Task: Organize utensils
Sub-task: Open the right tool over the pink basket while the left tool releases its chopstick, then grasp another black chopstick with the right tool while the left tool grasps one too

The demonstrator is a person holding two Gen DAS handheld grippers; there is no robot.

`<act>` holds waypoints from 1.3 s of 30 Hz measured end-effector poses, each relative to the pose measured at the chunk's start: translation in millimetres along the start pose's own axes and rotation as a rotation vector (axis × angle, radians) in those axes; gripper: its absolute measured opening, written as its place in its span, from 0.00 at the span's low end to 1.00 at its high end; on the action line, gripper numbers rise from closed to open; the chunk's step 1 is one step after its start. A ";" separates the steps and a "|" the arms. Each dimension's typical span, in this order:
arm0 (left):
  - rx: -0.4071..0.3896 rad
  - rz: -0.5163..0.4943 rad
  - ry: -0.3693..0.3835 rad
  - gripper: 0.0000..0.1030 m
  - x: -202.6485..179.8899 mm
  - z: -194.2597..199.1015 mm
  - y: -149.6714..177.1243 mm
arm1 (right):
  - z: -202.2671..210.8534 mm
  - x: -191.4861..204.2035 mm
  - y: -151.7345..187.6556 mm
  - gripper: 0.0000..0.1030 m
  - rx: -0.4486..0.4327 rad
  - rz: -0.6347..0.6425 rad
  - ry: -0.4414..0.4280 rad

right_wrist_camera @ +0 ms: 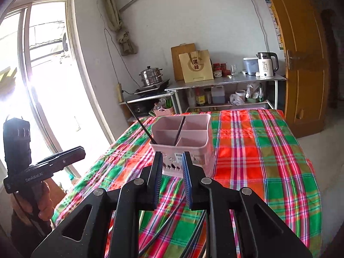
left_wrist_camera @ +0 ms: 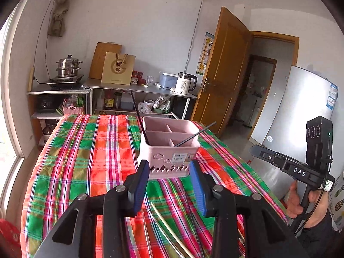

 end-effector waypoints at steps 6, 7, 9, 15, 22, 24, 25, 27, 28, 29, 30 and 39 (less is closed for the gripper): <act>0.045 -0.012 -0.010 0.38 -7.4 22.0 45.4 | 22.7 -8.0 41.9 0.18 0.049 -0.017 0.043; 0.052 -0.008 -0.005 0.38 -8.8 23.7 50.6 | 24.9 -8.8 47.6 0.18 0.058 -0.012 0.051; 0.070 -0.004 0.003 0.37 -12.0 25.5 59.9 | 29.5 -8.5 58.4 0.18 0.074 -0.007 0.065; 0.123 -0.011 0.016 0.38 -20.1 18.1 77.9 | 33.5 -17.0 78.3 0.18 0.113 -0.029 0.086; 0.185 -0.014 0.032 0.37 -27.6 -4.8 88.1 | 21.3 -24.8 90.5 0.18 0.159 -0.036 0.095; 0.208 -0.020 0.033 0.37 -29.3 -13.7 91.2 | 17.0 -26.1 94.7 0.18 0.174 -0.033 0.102; 0.223 -0.019 0.033 0.37 -29.7 -19.3 92.0 | 14.8 -27.1 96.5 0.18 0.182 -0.036 0.103; 0.255 -0.023 0.028 0.37 -30.8 -31.0 95.4 | 8.7 -29.9 100.7 0.17 0.204 -0.038 0.111; 0.267 -0.029 0.026 0.38 -31.8 -36.7 97.4 | 5.3 -31.4 102.9 0.17 0.216 -0.037 0.117; 0.278 -0.033 0.028 0.37 -33.0 -42.7 99.0 | 1.6 -32.6 105.3 0.16 0.229 -0.035 0.121; 0.291 -0.032 0.034 0.38 -34.0 -49.2 101.0 | -2.3 -33.6 108.1 0.16 0.241 -0.033 0.124; 0.412 -0.044 0.054 0.38 -41.7 -106.8 126.6 | -39.7 -41.8 133.0 0.16 0.349 -0.032 0.147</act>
Point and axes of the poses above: each gripper's, at about its wrist camera, not at the fingertips, and z roughly against the way its jaws point, x to its left, y to its underside, the point moved 3 cm from there along -z, roughly the way its jaws point, and after that the axes turned 12 degrees about -x, right-handed, at the moved point
